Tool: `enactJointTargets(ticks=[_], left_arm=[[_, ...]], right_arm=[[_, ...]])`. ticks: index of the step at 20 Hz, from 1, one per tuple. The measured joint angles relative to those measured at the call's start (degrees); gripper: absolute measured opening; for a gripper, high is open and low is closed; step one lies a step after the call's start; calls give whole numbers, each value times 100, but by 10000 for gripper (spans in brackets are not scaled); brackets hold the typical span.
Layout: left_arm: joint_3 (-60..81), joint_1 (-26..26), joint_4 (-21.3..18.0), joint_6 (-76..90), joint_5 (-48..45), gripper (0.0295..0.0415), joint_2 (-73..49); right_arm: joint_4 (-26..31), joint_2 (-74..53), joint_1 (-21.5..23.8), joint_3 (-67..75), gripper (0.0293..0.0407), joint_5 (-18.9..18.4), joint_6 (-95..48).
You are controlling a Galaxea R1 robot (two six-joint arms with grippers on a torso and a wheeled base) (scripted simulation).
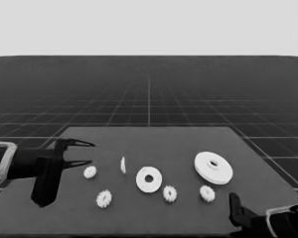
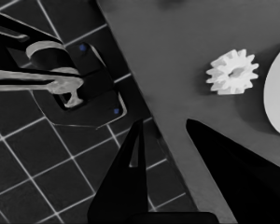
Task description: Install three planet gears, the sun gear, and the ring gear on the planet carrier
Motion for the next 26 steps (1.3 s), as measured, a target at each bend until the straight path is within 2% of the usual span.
enactJointTargets(ticks=[1, 2, 3, 4, 5, 6, 7, 8, 9, 11, 13, 14, 15, 17, 19, 24, 26], left_arm=[[408, 405, -420, -15, 282, 295, -16], [245, 256, -250, -9, 169, 297, -10], [144, 165, -148, -5, 102, 314, -8], [85, 112, -88, -3, 62, 347, -6], [527, 1247, 2704, -2788, 2512, 376, 901], [283, 1931, 3098, -5652, 5274, 395, 2347], [-538, 2081, 1844, -8188, 5630, 402, 3215], [-1317, 2127, 896, -9392, 5557, 397, 3442], [-1894, 2160, 321, -9923, 5352, 391, 3521], [-2531, 2202, -226, -10275, 5116, 386, 3607], [-2792, 2217, -423, -10350, 5033, 385, 3647], [-2855, 2220, -467, -10360, 5015, 385, 3658], [-3108, 2799, 120, -10224, 4911, 385, 3721], [-3500, 3375, 606, -10028, 4729, 385, 3830], [-3670, 3542, 751, -9949, 4643, 385, 3881], [-3756, 3614, 818, -9909, 4597, 385, 3908], [-3760, 3617, 821, -9907, 4595, 314, 3909]], right_arm=[[433, 78, -310, 303, 293, 133, -19], [255, 46, -193, 169, 308, 77, -11], [151, 26, -125, 90, 337, 45, -7], [89, 15, -86, 45, 368, 25, -4], [53, 8, -63, 19, 380, 14, -2], [32, 5, -50, 4, 383, 8, -1], [20, 2, -42, -5, 384, 4, -1], [13, 1, -38, -9, 384, 2, 0], [9, 0, -36, -12, 385, 0, 0], [5, 0, -33, -15, 385, -1, 0], [3, 0, -33, -16, 385, -1, 0], [3, 0, -32, -16, 385, -1, 0], [3, 0, -32, -16, 385, -1, 0], [3, 0, -32, -16, 385, -1, 0], [3, 0, -32, -16, 385, -1, 0], [3, 0, -32, -16, 385, -1, 0], [3, 0, -32, -16, 385, -1, 0]])
